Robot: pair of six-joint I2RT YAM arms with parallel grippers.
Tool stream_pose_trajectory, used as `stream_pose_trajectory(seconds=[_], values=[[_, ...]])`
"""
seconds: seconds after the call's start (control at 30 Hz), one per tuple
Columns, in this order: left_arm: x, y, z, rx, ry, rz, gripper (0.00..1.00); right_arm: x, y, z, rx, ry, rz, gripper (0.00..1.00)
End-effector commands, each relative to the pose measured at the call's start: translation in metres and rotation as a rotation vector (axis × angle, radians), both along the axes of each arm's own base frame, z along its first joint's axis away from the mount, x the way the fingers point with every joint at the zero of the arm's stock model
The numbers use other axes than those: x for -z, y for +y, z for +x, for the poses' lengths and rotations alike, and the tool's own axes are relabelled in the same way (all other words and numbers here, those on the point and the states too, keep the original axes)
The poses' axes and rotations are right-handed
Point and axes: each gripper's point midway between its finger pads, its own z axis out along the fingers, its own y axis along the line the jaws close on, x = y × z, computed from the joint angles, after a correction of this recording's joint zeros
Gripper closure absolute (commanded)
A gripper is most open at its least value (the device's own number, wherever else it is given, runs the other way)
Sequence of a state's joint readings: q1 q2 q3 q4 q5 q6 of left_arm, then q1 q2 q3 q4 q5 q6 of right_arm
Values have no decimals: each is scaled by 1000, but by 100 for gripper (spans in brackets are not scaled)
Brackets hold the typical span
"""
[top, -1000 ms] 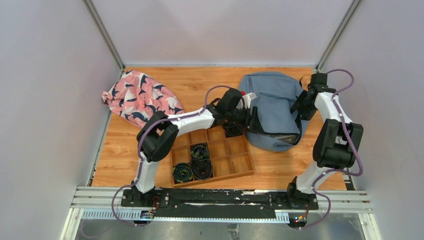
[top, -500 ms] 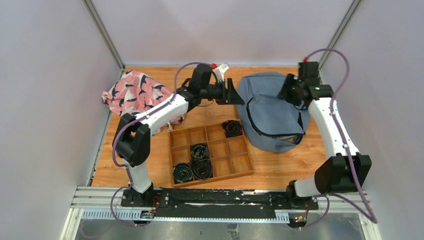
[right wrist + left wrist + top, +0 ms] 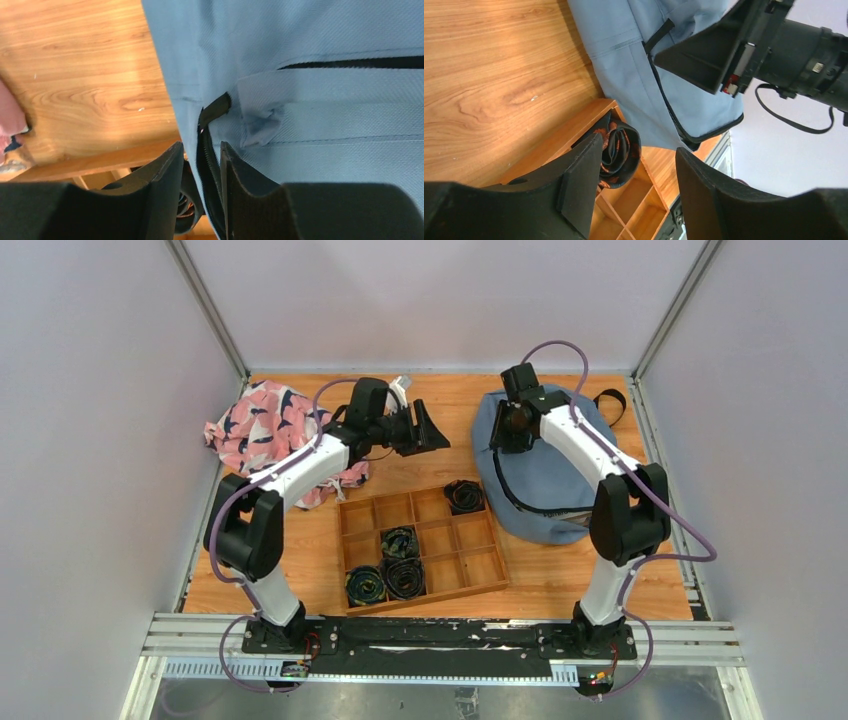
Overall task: Pack the student bag
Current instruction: Adjust the student bag at the center of the board, then zip the student bag at the center of the board.
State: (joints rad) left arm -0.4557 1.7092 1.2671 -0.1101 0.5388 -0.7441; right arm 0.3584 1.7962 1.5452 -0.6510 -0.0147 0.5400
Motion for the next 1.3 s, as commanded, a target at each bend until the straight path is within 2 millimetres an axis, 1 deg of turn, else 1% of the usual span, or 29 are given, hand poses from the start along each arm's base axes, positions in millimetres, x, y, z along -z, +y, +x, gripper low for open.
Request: stream_pose_trajectory(seconds=[0.0, 0.2, 0.33, 0.43, 0.53, 0.7, 0.83, 0.87, 0.93, 1.0, 1.03, 1.17, 1.27], values=[[-11, 1, -3, 5, -32, -16, 40, -12, -8, 19, 96, -58, -36, 61], [-8, -2, -2, 15, -22, -24, 40, -1, -19, 32, 151, -66, -107, 60], [-3, -4, 0, 20, -9, -26, 39, 10, -20, 37, 177, -51, -117, 60], [2, -6, 1, 27, 6, -28, 39, 16, -20, 40, 199, -41, -121, 61], [6, -8, 1, 30, 19, -34, 39, 22, -23, 39, 249, -29, -123, 64], [10, -10, 2, 30, 30, -40, 39, 25, -32, 38, 322, -38, -148, 78], [9, -13, 7, 22, 40, -61, 39, 25, -30, 37, 321, -35, -140, 99], [10, -14, 9, 17, 45, -66, 39, 23, -29, 36, 316, -39, -140, 100], [9, -19, 14, 10, 57, -81, 37, 18, -25, 34, 292, -48, -138, 100], [6, -29, 18, 20, 51, -87, 34, 14, -23, 30, 272, -52, -129, 100], [5, -34, 21, 23, 51, -88, 33, 9, -21, 28, 258, -64, -121, 100], [14, -55, 32, 43, 80, -96, 32, 0, -16, 17, 216, -100, -98, 100], [21, -70, 41, 55, 111, -119, 32, -1, -16, 9, 203, -114, -80, 100]])
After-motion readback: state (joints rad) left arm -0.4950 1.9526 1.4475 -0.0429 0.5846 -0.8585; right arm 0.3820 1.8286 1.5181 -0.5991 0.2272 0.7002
